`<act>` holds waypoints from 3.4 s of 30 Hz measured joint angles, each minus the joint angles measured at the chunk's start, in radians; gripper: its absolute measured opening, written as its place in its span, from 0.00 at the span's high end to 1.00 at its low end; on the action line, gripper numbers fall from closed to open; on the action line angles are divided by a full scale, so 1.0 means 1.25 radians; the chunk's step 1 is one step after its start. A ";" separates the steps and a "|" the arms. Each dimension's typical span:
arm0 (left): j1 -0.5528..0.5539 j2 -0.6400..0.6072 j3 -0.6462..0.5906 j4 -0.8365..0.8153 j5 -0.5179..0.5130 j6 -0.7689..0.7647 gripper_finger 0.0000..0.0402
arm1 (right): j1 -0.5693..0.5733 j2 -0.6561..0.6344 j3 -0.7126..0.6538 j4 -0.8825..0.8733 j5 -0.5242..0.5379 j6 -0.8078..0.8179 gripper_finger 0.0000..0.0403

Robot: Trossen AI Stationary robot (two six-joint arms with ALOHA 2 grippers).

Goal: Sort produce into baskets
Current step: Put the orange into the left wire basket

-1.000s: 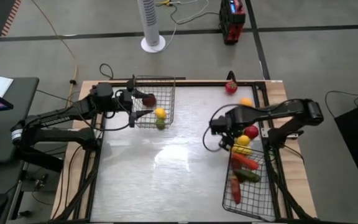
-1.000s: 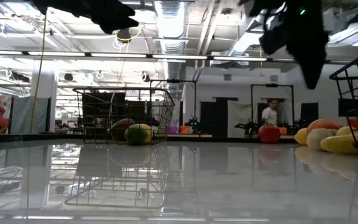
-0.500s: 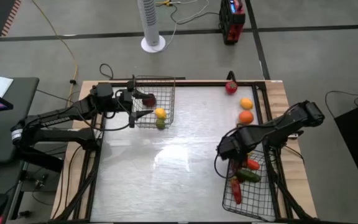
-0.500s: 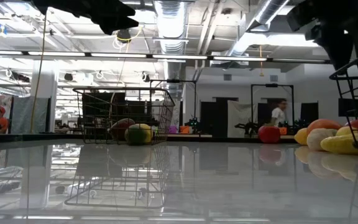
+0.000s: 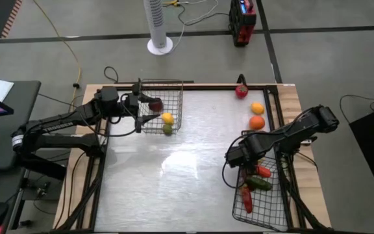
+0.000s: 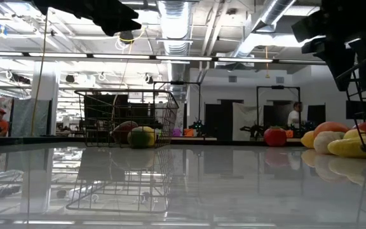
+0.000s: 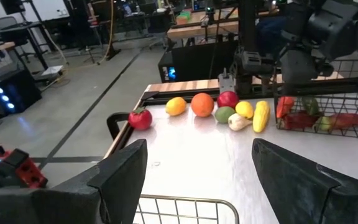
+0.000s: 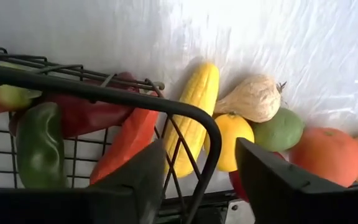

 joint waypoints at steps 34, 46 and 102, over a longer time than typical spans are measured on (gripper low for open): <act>0.000 0.000 -0.001 -0.004 0.000 0.000 0.31 | 0.009 -0.001 0.003 0.161 -0.008 -0.263 0.86; 0.000 0.000 -0.001 -0.008 0.000 0.000 0.31 | 0.039 0.000 0.002 0.263 -0.017 -0.236 0.86; 0.000 -0.002 -0.001 -0.021 -0.001 0.013 0.31 | -0.586 0.010 -0.068 -0.041 0.013 -0.247 0.20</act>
